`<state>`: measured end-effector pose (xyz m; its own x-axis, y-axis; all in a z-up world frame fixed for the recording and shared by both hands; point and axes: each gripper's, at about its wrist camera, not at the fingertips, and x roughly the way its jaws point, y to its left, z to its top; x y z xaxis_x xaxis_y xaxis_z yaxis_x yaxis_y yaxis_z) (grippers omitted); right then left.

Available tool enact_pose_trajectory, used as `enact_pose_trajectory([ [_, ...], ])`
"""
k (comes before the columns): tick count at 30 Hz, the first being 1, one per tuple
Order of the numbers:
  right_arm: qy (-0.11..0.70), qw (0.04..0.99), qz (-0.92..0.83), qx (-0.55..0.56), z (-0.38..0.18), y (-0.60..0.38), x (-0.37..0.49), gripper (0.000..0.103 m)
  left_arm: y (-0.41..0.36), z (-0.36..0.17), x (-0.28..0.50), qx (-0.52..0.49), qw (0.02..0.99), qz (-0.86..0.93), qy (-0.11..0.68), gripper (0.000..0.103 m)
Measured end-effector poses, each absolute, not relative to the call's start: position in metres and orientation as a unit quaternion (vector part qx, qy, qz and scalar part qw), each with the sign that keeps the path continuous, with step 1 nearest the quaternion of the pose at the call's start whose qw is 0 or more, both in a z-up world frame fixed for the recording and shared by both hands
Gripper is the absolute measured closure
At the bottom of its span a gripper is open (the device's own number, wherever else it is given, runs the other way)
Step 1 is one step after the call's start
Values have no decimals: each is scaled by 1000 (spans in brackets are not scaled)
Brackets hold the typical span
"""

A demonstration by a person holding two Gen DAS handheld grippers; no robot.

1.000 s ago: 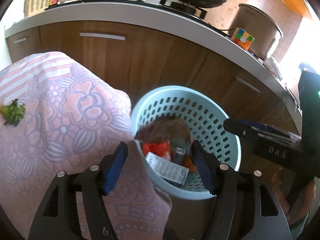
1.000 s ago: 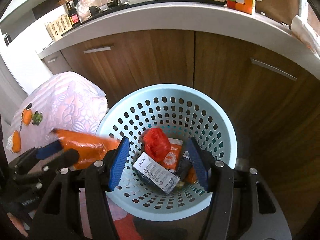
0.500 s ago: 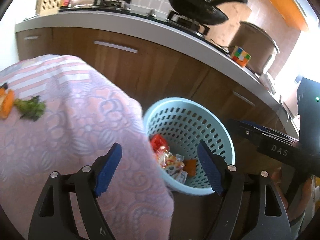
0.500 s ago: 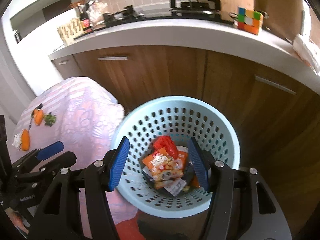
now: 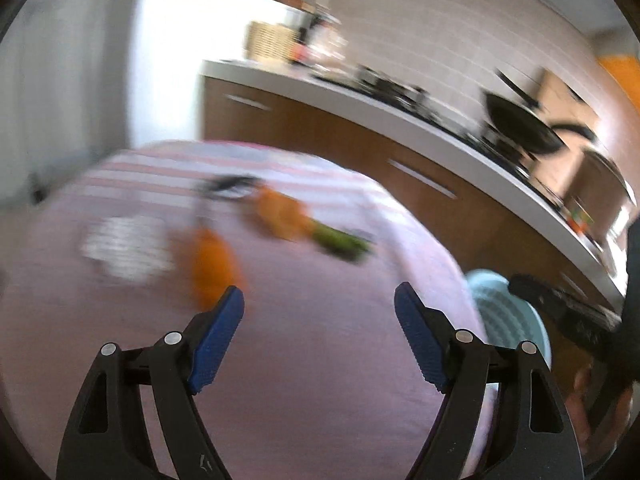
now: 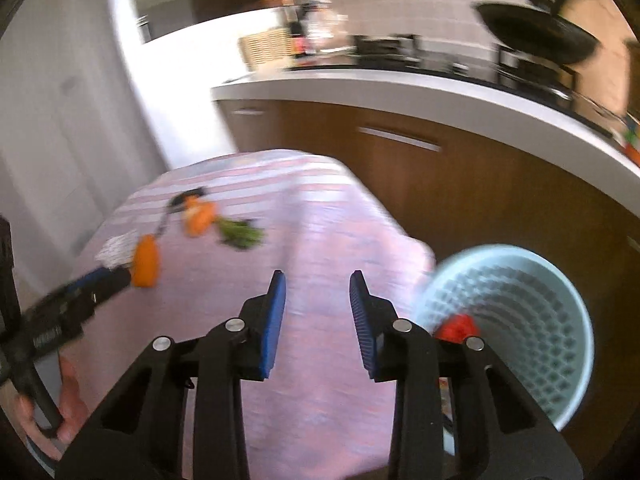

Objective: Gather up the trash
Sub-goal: 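Grasp the dotted napkin with the left tool while the right tool grasps the orange peel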

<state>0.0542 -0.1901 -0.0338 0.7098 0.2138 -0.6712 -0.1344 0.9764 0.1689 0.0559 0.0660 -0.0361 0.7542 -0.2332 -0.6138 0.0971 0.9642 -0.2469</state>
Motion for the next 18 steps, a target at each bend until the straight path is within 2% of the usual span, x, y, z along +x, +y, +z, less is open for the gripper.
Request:
enact_pose_trajectory([
  [9,357,917,179,-17,-41,-70,80,73,166,-44,84,-112,928,8,355,27],
  [17,383,906,178,-26,-61,-35,136,73,188,-82,126,-122,910,21,395,29],
  [18,388,904,179,-23,-63,-35,143,73,189,-86,131,-125,906,24,404,31],
])
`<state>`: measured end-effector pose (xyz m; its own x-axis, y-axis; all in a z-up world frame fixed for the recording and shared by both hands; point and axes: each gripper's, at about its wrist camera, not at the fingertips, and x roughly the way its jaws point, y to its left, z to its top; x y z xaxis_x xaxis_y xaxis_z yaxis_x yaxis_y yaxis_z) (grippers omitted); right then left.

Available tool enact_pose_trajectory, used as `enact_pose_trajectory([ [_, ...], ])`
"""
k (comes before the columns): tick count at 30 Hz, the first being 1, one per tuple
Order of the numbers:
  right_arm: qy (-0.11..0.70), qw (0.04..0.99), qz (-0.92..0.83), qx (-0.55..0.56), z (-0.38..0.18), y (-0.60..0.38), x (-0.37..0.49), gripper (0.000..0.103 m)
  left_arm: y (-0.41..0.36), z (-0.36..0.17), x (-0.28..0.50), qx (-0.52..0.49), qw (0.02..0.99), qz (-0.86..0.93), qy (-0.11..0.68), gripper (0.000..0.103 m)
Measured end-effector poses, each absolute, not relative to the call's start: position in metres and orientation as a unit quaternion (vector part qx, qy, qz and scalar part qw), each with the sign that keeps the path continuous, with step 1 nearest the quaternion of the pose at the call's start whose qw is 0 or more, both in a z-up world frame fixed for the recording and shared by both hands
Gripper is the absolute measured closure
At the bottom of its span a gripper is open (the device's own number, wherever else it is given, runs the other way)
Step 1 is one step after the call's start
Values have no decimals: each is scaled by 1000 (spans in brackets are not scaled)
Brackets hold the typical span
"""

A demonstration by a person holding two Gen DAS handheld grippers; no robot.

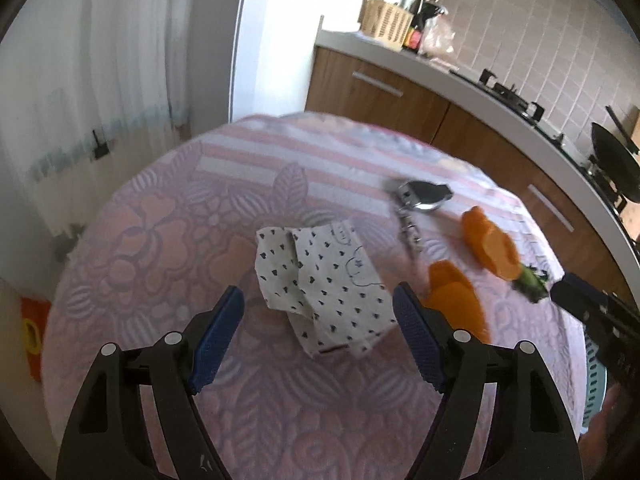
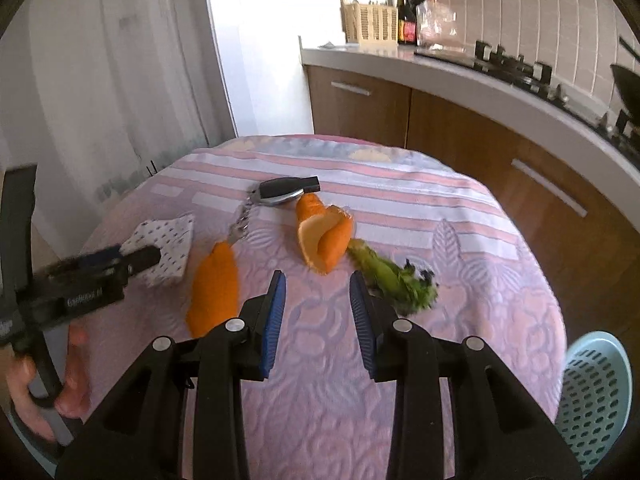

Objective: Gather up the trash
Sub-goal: 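Grasp the dotted napkin with the left tool while the right tool grasps the orange peel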

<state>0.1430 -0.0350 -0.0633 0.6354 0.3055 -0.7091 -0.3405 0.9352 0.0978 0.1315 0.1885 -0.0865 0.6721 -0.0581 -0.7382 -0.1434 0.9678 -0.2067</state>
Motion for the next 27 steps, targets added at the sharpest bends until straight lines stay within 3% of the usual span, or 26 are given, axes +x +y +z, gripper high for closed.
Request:
enact_pose_trajectory([
  [3,399,900,174,-18,-70,-31,166,68,184,-90,140,-106,902,30,418,37],
  [4,400,900,174,-16,-71,-30,172,62,184,-92,141,-100,901,34,420,37],
  [5,399,900,173,-16,-72,-29,178,47,182,-92,141,-91,902,41,420,41],
  [6,396,902,168,-15,-73,-28,181,42,179,-92,141,-84,902,42,421,48],
  [7,392,905,164,-15,-74,-28,186,42,174,-92,141,-71,903,44,421,50],
  [9,392,905,166,-14,-77,-26,194,42,169,-92,139,-55,905,46,420,71],
  [12,398,902,164,-16,-84,-20,207,42,164,-92,136,-43,909,47,412,89],
  [15,405,899,165,-19,-91,-13,215,42,164,-88,132,-50,914,43,400,95],
  [22,414,895,156,-54,-103,0,218,41,166,-80,120,-61,927,46,367,99],
  [23,412,896,153,-61,-104,2,217,44,166,-79,119,-63,928,46,364,99],
  [24,408,899,149,-66,-104,4,216,58,168,-78,118,-67,930,44,359,99],
  [27,394,903,154,-68,-102,5,211,82,170,-76,116,-75,932,42,352,99],
])
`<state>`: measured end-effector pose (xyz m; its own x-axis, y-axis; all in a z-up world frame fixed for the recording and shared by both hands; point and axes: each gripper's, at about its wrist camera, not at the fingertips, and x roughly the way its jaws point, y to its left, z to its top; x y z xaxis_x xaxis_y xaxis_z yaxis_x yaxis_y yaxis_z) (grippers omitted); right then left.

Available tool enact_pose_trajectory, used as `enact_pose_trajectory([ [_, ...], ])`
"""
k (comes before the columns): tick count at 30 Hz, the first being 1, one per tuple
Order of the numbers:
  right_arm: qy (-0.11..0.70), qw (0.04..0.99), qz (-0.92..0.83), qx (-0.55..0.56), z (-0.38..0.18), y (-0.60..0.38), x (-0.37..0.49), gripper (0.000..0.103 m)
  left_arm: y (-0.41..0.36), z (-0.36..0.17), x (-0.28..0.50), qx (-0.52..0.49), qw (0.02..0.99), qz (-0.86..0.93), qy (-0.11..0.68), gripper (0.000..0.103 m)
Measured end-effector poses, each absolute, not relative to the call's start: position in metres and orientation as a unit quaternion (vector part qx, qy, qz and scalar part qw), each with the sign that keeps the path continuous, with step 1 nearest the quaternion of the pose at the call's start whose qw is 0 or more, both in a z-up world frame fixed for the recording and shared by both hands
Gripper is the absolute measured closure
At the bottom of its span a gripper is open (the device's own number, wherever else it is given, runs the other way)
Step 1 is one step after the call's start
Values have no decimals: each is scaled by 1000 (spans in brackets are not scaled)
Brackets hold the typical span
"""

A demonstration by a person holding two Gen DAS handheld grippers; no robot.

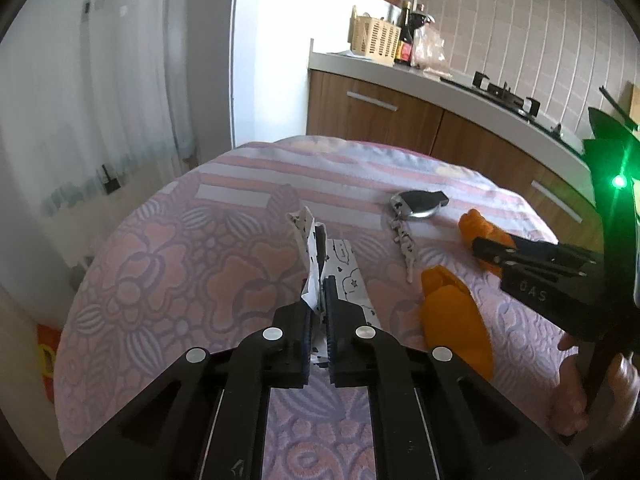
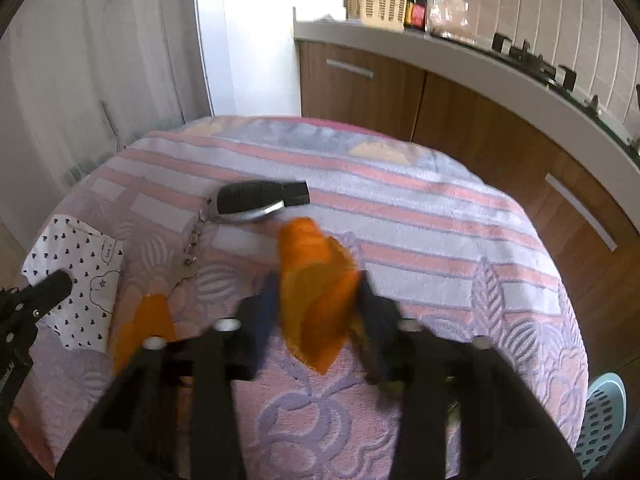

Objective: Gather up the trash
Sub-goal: 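Grasp the dotted napkin with the left tool while the right tool grasps the orange peel, then carry the napkin and peel to the basket and release both inside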

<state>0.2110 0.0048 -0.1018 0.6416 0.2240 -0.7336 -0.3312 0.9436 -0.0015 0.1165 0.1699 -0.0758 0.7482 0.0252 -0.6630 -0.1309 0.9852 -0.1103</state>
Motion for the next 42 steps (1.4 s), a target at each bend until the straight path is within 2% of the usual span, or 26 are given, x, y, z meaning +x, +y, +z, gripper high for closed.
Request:
enact_pose_trajectory([
  [9,346,921,178,-22,-66,-27,177,86,172,-56,93,-101,943,11,315,99],
  [21,325,936,131,38,-35,-123,109,86,99,-10,47,-79,958,-72,266,99],
  [31,329,940,56,69,-36,-224,62,86,2,-13,32,-50,948,-156,275,99],
  [42,393,906,-30,152,-79,-345,33,86,-131,-35,44,-5,907,-271,322,99],
])
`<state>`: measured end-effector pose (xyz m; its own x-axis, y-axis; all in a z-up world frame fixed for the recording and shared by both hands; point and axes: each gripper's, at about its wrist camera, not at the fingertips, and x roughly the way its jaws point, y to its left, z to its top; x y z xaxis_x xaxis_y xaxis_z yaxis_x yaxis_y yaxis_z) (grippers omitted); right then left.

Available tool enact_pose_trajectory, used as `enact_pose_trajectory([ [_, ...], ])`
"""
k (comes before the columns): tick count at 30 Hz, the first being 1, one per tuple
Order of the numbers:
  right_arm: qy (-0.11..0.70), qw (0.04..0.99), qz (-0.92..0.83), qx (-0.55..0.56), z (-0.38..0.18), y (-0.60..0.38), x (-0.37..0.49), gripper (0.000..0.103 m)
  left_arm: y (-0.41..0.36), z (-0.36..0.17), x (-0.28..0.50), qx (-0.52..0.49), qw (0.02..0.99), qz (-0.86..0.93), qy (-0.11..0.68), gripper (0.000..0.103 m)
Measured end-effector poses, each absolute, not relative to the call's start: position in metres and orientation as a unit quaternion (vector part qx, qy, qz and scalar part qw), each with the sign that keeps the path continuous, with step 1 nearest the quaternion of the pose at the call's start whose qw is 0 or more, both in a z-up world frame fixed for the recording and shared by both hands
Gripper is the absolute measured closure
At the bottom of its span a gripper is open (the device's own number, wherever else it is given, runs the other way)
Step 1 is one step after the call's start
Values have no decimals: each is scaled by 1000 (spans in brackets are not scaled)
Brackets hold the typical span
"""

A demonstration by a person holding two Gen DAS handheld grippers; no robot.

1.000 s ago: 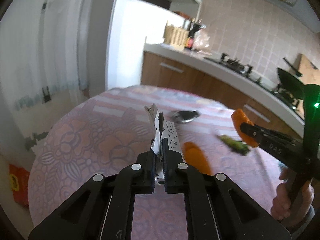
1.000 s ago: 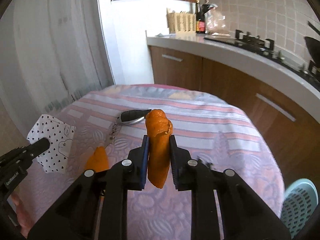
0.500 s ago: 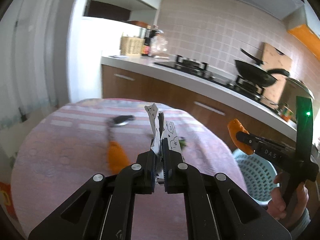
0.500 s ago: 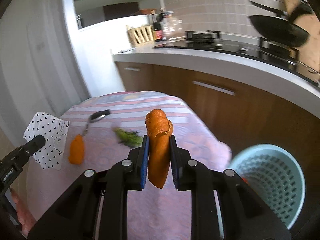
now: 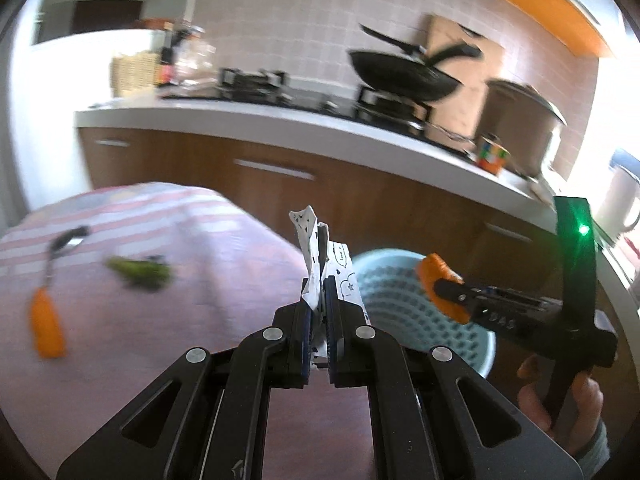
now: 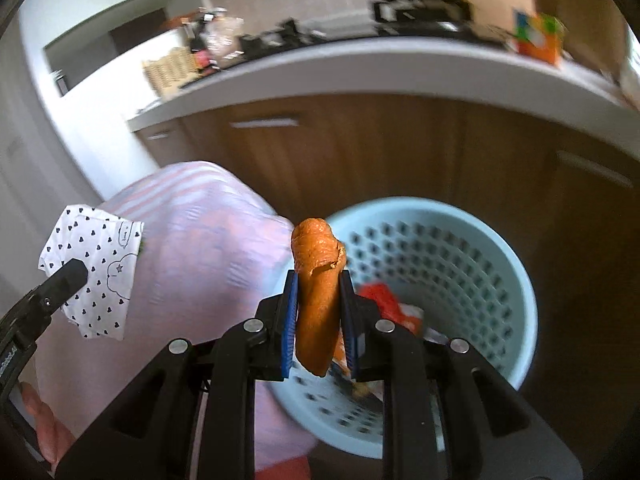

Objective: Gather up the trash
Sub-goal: 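Carry the napkin and peel to the basket and release both inside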

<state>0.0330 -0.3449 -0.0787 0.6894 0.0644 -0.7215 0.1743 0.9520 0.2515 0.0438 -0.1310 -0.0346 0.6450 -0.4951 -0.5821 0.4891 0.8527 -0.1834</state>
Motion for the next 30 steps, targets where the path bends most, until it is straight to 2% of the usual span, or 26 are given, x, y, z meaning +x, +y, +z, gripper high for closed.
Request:
enact_pose_trajectory([
  [7,433,883,-65,170,-106,-390,27,86,-194,-66,58,21,878,-307,366,99],
  [14,451,870,-72,184,-126,-413,23,83,-224,-84,63,34,862,-321,391,99],
  [17,454,869,-75,184,-126,-413,24,80,-228,-90,65,36,855,-325,402,91],
  [21,454,869,-78,183,-125,-413,25,78,-222,-90,62,38,860,-315,399,58],
  [22,452,870,-79,182,-124,-412,26,76,-220,-88,62,36,861,-314,398,57],
  [24,447,873,-79,180,-120,-411,25,65,-214,-86,62,31,862,-313,397,57],
  [30,427,886,-61,171,-99,-398,24,63,-189,-75,60,10,872,-300,387,57],
])
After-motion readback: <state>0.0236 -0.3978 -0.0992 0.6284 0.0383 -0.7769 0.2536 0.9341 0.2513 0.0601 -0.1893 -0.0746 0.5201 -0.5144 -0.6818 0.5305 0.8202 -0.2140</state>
